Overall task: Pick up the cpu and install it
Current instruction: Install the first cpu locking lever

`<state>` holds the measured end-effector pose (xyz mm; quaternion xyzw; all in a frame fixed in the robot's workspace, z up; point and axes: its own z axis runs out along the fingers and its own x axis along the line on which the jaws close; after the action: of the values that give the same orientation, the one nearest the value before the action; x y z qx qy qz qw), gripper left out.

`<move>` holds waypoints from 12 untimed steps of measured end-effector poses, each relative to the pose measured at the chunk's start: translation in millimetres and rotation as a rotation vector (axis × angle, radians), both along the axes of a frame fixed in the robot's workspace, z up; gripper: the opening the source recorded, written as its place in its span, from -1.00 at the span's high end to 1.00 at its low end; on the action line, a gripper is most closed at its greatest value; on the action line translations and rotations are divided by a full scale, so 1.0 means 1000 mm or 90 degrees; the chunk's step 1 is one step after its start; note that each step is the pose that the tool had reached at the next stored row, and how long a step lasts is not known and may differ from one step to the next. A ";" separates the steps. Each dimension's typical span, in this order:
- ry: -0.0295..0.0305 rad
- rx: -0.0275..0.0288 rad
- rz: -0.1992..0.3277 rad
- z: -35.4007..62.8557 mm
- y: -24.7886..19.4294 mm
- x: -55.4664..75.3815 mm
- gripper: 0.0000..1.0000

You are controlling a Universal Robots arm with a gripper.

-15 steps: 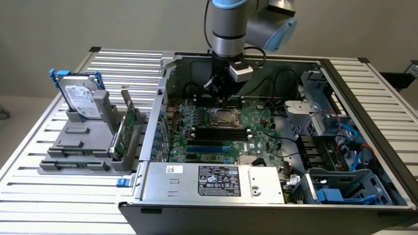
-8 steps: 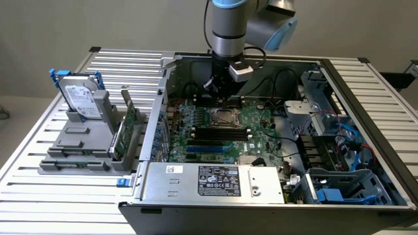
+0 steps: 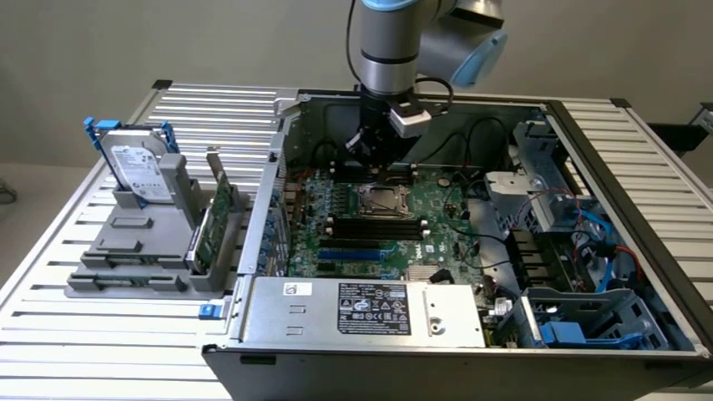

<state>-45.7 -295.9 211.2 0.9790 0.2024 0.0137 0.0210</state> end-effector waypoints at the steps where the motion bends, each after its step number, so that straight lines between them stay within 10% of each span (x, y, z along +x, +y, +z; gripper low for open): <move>1: 0.0001 0.0000 0.000 0.0004 -0.0003 0.000 0.79; 12: 0.0006 0.0001 0.000 0.0044 -0.0019 -0.005 0.79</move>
<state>-51.2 -297.8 215.5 0.9790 0.2026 0.0133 0.0208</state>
